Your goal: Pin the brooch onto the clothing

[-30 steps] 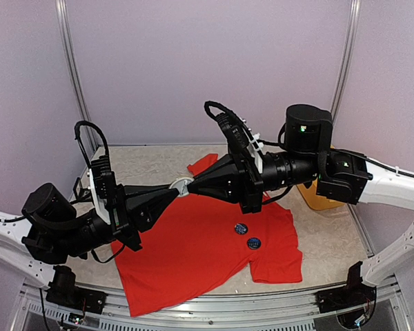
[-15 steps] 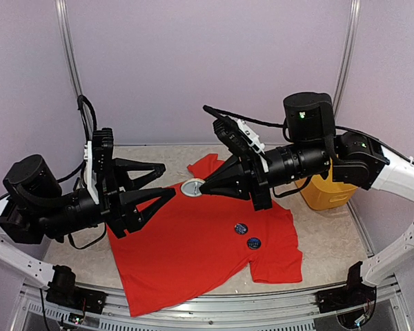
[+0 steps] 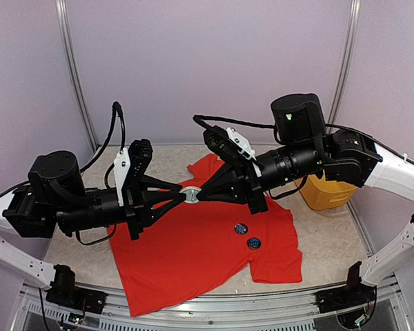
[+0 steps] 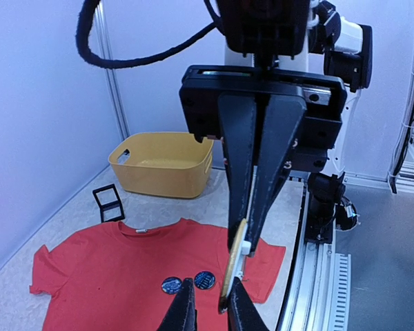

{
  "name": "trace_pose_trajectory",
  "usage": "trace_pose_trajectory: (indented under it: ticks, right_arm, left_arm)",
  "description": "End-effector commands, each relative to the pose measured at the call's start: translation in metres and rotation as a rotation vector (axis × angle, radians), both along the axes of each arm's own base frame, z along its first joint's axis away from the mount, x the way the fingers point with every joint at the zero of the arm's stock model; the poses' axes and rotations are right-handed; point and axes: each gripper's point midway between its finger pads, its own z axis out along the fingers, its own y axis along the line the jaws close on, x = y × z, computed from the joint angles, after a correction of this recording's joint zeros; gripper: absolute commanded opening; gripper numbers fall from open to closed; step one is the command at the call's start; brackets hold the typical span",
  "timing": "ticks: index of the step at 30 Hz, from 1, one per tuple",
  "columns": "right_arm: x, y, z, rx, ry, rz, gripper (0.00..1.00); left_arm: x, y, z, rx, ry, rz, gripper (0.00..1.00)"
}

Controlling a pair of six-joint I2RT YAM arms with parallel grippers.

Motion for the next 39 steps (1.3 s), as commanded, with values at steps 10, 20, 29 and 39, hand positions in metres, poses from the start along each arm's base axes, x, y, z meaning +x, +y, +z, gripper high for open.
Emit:
trace_pose_trajectory:
  ticks: [10, 20, 29, 39]
  right_arm:
    - [0.004, 0.001, 0.016, 0.046, -0.026, -0.031, 0.09]
    - [0.014, 0.006, 0.01, 0.14, 0.045, -0.1, 0.56]
    - [0.008, 0.0, 0.015, 0.185, 0.091, -0.066, 0.44]
    - [-0.001, -0.003, 0.026, 0.216, 0.102, -0.009, 0.56]
  left_arm:
    - [-0.008, -0.006, 0.008, -0.047, 0.006, -0.095, 0.0]
    - [-0.019, -0.006, 0.021, -0.13, -0.078, -0.135, 0.0]
    - [-0.029, -0.008, 0.022, -0.116, -0.12, -0.161, 0.0]
    - [-0.028, -0.006, 0.024, -0.114, -0.133, -0.147, 0.0]
